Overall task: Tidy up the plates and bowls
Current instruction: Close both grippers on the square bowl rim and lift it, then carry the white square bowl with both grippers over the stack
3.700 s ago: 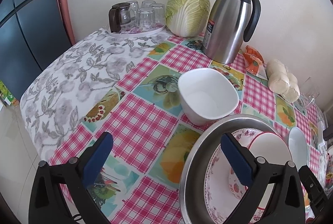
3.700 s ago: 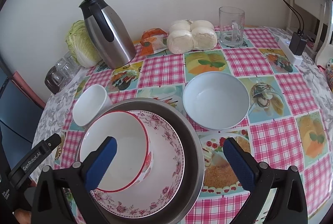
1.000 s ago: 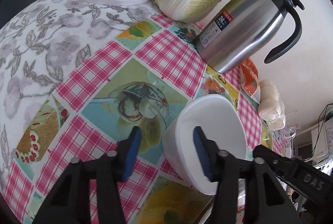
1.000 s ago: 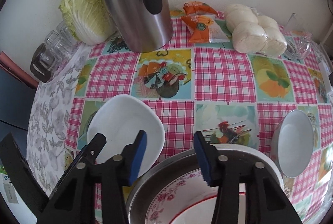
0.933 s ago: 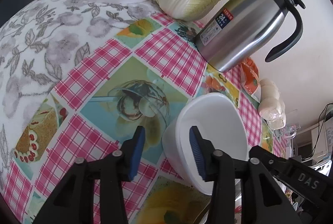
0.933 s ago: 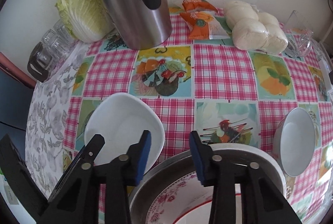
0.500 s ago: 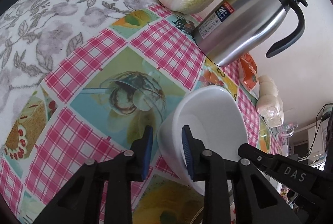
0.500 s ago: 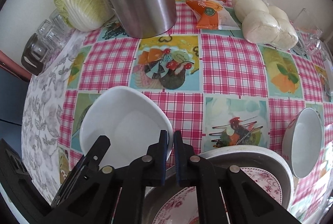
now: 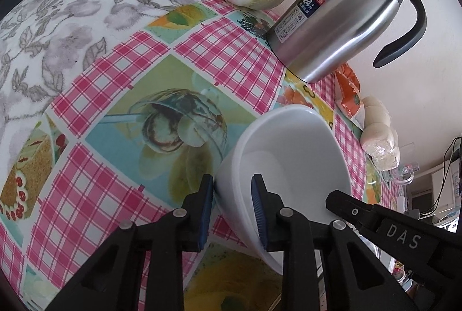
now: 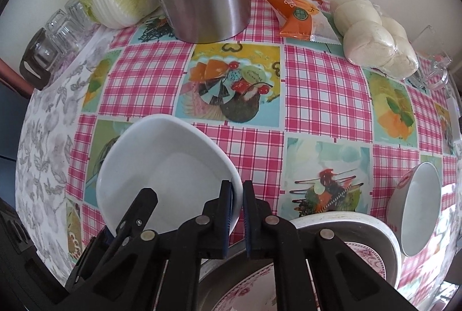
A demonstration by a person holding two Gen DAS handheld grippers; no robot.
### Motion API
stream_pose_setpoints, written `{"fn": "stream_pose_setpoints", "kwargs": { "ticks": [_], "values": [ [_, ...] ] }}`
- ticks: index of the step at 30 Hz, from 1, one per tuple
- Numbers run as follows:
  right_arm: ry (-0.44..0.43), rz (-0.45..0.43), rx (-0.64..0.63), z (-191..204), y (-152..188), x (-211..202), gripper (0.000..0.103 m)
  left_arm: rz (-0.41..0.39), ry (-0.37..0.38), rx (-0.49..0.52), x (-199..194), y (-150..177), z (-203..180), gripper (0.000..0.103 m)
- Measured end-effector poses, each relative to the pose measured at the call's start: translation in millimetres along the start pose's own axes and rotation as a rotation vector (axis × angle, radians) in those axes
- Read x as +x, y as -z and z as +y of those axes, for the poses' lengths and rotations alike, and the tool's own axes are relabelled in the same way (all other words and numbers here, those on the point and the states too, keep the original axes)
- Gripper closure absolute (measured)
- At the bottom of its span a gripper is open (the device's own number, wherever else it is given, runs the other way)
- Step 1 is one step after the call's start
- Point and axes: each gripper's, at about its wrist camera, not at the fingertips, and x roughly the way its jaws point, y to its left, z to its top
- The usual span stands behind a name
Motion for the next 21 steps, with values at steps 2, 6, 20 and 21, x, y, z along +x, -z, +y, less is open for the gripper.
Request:
{"fn": "stream_pose_setpoints", "kwargs": {
  "ticks": [2,6,20,21],
  "values": [
    [-0.008,0.002,0.003,-1,0,1,0.094,0.000,0.000,0.001,0,0,0,0.075],
    [-0.029,0.000,-0.011,-1,0,0,0.094,0.001,0.010,-0.014,-1,0,1,0.075],
    [-0.054,-0.005,-0.021,5,6,-10,0.094,-0.009,0.009,-0.027,-12,-1,8,0.077],
    [-0.057,-0.009,-0.022,5,6,-12,0.094,-0.013,0.010,-0.026,-14,-1,8,0.077]
  ]
}}
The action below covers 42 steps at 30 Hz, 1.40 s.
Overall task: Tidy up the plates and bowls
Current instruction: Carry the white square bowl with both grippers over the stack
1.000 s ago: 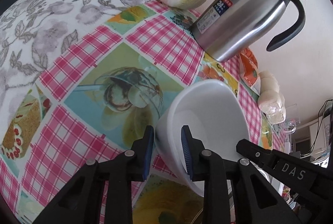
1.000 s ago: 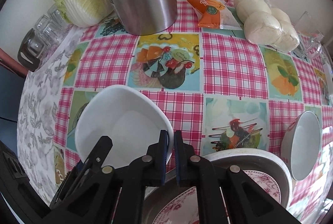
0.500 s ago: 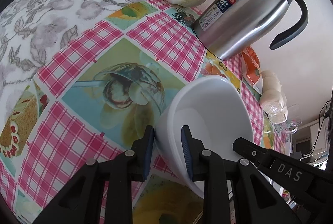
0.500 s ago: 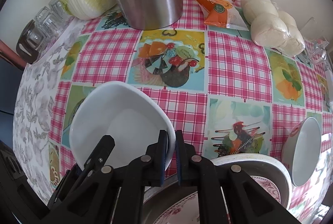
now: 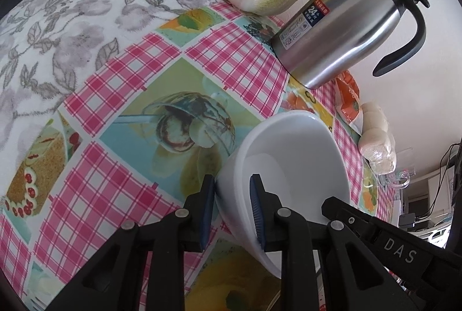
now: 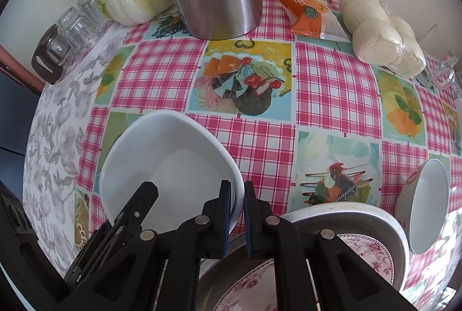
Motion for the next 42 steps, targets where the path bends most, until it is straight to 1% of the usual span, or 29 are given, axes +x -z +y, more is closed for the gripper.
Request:
{"fn": "stream_pose_setpoints", "kwargs": {
  "ticks": [1,2,7,11,19,25,30,33,42],
  "values": [
    [-0.040,-0.017,0.004,1,0,-2,0.094,-0.004,0.001,0.002,-3,-1,0,0.077],
    [-0.048,-0.022,0.002,1,0,-4,0.094,-0.008,0.004,0.001,-5,-2,1,0.077],
    [-0.069,-0.041,-0.009,7,4,-17,0.094,-0.043,0.007,-0.003,-24,-6,2,0.077],
    [-0.075,-0.055,-0.009,7,6,-30,0.093,-0.076,-0.001,0.016,-40,-7,-6,0.077],
    [-0.113,-0.116,0.003,-6,14,-75,0.093,-0.145,0.019,0.066,-79,-5,-29,0.077],
    [-0.150,-0.167,0.012,-21,27,-110,0.093,-0.209,0.005,0.126,-112,6,-54,0.077],
    [-0.171,-0.233,0.016,-40,40,-144,0.092,-0.246,0.012,0.177,-134,19,-76,0.078],
    [-0.192,-0.268,0.025,-50,49,-161,0.092,-0.270,-0.004,0.222,-145,27,-92,0.077],
    [-0.236,-0.335,0.054,-81,74,-192,0.092,-0.328,-0.015,0.325,-175,54,-126,0.077]
  ]
}}
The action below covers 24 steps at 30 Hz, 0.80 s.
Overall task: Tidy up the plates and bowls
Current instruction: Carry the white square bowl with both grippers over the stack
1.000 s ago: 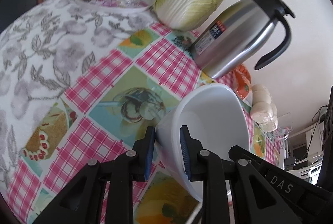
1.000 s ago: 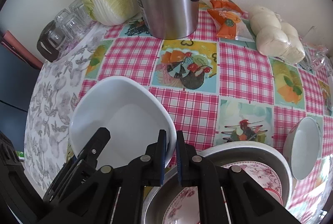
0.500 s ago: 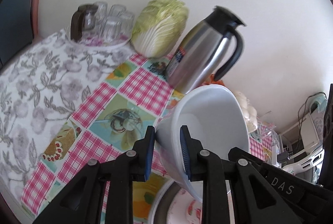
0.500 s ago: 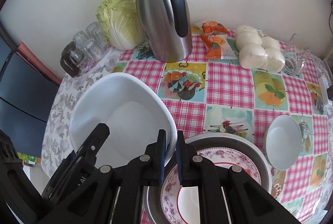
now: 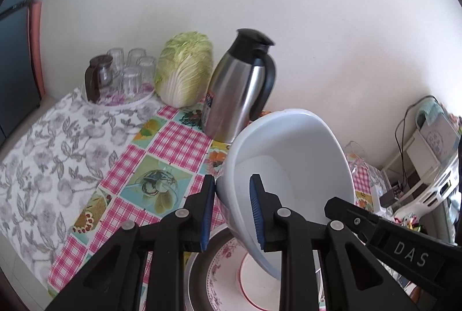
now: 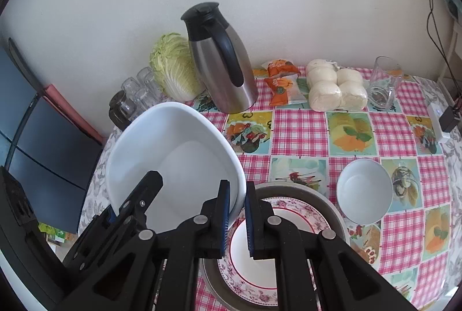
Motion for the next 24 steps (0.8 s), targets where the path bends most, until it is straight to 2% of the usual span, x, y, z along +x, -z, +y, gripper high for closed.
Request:
{"fn": "stream_pose_setpoints", "kwargs": {
  "ticks": [9,18,24],
  "values": [
    [-0.022,-0.087,0.013,-16,19,-32,0.092,-0.019,0.011,0.065,-20,13,-22,0.077],
    [-0.078,-0.088,0.065,-30,46,-27,0.092,-0.022,-0.015,0.089,-28,27,-25,0.077],
    [-0.089,-0.076,0.109,-39,59,-17,0.092,0.008,-0.042,0.095,-20,38,-25,0.077]
  ]
}}
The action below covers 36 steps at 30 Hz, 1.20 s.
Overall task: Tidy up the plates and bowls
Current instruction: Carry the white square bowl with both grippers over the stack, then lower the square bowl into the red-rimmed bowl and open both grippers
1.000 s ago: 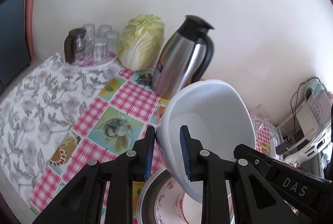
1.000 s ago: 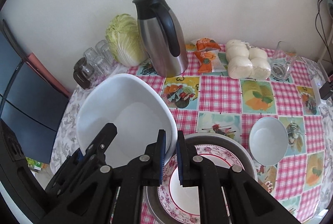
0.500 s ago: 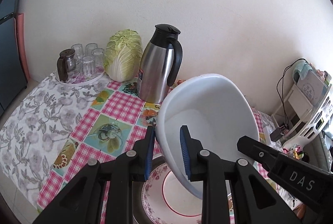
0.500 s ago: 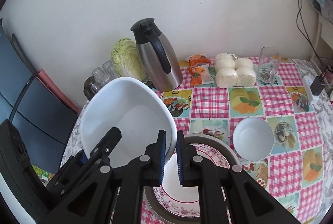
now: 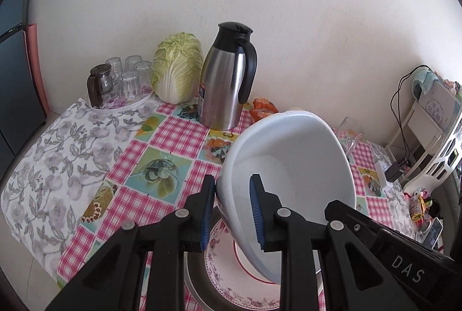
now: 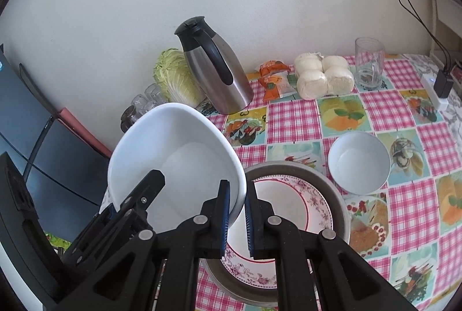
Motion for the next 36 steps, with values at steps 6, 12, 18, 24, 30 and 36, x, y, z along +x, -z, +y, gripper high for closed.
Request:
{"fn": "stream_pose_setpoints", "kwargs": {
  "ticks": [6,12,18,24,30,36],
  "values": [
    [0.012,0.000,0.005,-7,12,6,0.092,0.022,-0.016,0.016,6,8,-3,0.077],
    [0.024,-0.017,0.020,-18,19,8,0.092,0.047,-0.028,0.052,14,19,-12,0.077],
    [0.030,-0.017,0.037,-26,21,9,0.092,0.083,-0.037,0.071,26,25,-19,0.077],
    [0.031,0.002,0.052,-35,24,11,0.092,0.108,-0.022,0.066,32,30,-22,0.077],
    [0.032,0.015,0.070,-44,26,12,0.092,0.129,-0.015,0.068,37,34,-26,0.077],
    [0.043,0.017,0.068,-47,26,13,0.092,0.144,-0.011,0.071,41,36,-29,0.077]
  ]
}}
